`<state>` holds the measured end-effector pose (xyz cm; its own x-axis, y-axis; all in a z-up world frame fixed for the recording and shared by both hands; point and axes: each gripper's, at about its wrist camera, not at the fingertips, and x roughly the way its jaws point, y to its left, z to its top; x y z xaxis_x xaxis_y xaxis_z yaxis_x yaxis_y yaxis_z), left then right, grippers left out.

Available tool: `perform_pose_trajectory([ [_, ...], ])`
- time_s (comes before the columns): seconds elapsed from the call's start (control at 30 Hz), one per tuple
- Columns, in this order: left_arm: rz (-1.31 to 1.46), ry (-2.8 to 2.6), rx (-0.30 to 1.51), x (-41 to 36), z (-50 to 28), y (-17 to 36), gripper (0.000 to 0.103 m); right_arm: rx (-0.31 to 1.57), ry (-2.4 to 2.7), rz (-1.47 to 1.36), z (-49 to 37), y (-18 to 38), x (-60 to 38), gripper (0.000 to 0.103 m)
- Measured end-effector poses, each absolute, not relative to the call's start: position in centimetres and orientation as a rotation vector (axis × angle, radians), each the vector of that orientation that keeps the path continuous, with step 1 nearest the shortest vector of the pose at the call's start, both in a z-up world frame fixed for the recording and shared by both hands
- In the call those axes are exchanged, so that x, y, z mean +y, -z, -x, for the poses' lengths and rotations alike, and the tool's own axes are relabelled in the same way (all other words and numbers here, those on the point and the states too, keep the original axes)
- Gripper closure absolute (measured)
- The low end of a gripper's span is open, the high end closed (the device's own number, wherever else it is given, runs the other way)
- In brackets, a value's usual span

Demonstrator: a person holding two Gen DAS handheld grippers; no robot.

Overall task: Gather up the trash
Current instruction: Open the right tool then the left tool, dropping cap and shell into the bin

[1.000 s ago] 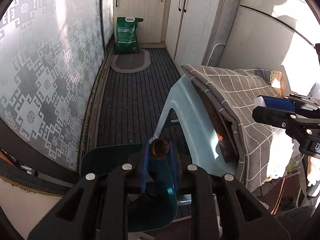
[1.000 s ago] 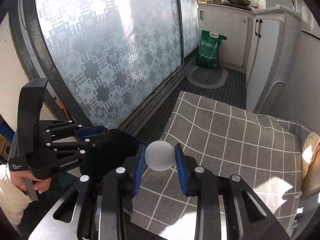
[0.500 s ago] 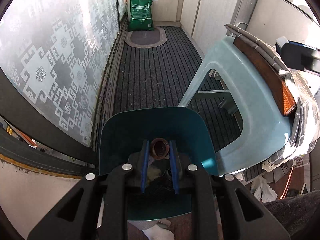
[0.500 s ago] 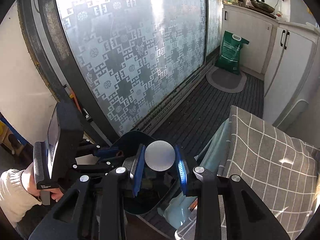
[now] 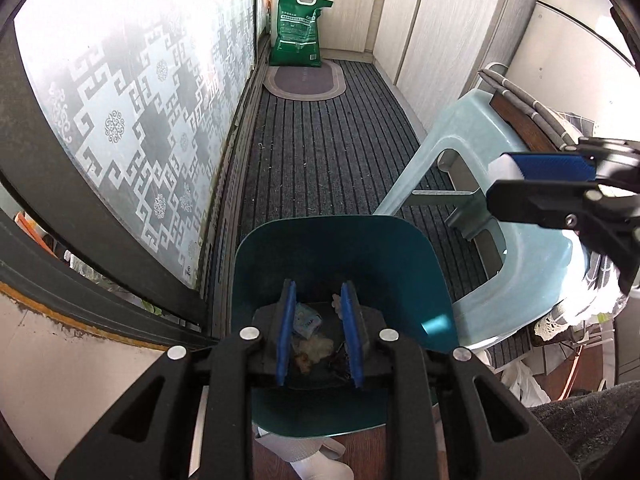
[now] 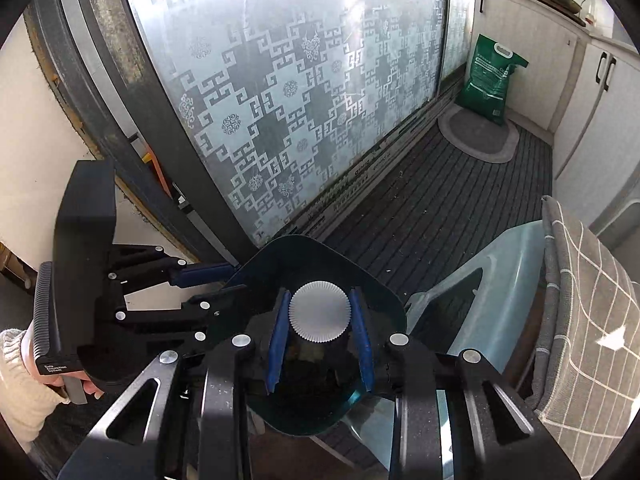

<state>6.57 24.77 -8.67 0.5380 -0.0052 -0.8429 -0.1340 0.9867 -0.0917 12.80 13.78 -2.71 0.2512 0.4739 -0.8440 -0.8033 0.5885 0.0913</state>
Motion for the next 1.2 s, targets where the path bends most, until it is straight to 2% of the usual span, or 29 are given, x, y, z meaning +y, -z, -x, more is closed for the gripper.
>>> perform_pose_trajectory([
  [0.23, 0.176, -0.077, 0.919, 25.7, -5.0, 5.8, 0.083, 1.047, -0.881, 0.47, -12.9, 6.4, 15.9, 0.073],
  [0.77, 0.148, -0.091, 0.802, 25.4, -2.6, 1.2, 0.083, 1.158, -0.876, 0.601, -11.7, 11.9, 17.9, 0.073],
  [0.9, 0.139, -0.085, 0.778, 24.8, -2.0, 0.0, 0.083, 1.159, -0.875, 0.604, -11.4, 12.1, 17.6, 0.072],
  [1.0, 0.133, -0.085, 0.758, 24.4, -1.5, -1.0, 0.083, 1.147, -0.88, 0.592, -11.3, 11.5, 17.3, 0.06],
  [1.2, 0.14, -0.103, 0.704, 24.1, -0.3, -3.0, 0.083, 1.057, -0.879, 0.539, -11.0, 8.4, 16.3, 0.06],
])
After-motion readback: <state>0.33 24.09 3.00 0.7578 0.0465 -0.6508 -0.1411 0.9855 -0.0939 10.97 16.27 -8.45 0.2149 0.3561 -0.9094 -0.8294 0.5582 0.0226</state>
